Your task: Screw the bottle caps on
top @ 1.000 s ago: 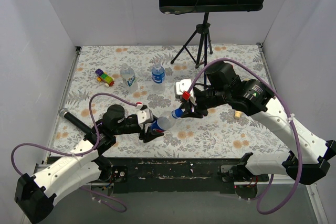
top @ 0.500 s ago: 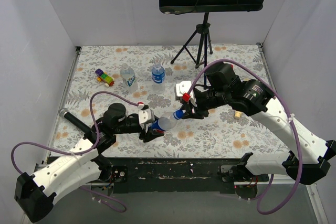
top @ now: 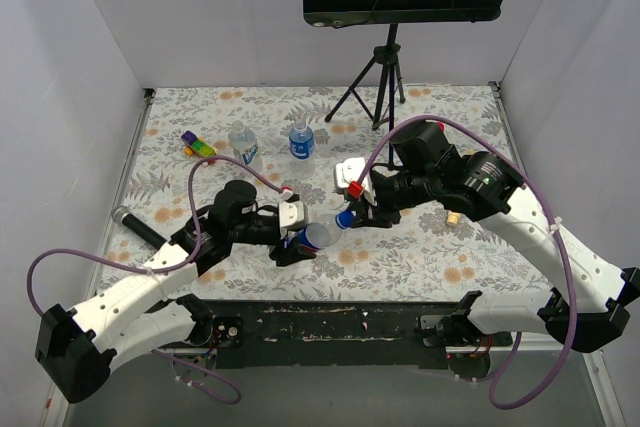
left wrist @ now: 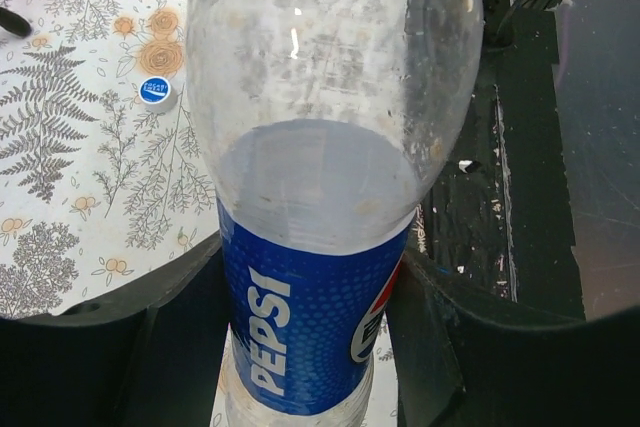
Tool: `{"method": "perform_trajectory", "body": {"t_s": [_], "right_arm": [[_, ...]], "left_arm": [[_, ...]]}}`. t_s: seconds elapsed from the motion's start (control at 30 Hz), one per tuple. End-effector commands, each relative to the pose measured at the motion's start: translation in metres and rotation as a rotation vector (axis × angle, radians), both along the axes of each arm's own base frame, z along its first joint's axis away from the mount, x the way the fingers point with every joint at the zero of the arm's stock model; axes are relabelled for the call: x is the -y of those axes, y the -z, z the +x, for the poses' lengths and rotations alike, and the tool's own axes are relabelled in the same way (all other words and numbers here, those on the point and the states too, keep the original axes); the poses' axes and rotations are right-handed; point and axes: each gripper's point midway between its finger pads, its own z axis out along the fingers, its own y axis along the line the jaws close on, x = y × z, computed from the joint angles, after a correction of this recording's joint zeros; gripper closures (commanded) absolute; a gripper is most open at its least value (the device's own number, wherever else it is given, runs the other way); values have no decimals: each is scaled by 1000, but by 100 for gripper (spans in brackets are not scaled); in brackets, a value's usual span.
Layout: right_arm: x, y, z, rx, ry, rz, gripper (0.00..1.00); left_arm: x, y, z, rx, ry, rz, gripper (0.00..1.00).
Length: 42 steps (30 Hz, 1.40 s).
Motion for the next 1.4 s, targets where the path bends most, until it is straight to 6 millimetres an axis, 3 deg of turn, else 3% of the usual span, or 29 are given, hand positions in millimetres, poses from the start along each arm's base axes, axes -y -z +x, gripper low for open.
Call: {"method": "perform_trajectory", "body": {"t_s": [0.0,0.17,0.53,0.6,0.93,1.37], "right_arm": [[6,-2,-11,-18,-24,-17,90],[11,-4,-8,-1,7,-28,91],[14,16,16,-90,242,-119,96],[13,19,18,-124,285,-127,96],[1,17,41,-343,604,-77,96],[-3,19,37,-629,802,-14,98]], "left_arm": [[17,-54,6,120,77,-105,46],[23,-63,12,139,86,-108,46],[22,-73,37,223,-53,-152,51],[24,-83,39,269,-73,-213,51],[31,-68,41,314,-208,-314,52],[31,-57,42,366,-323,-386,52]]}}
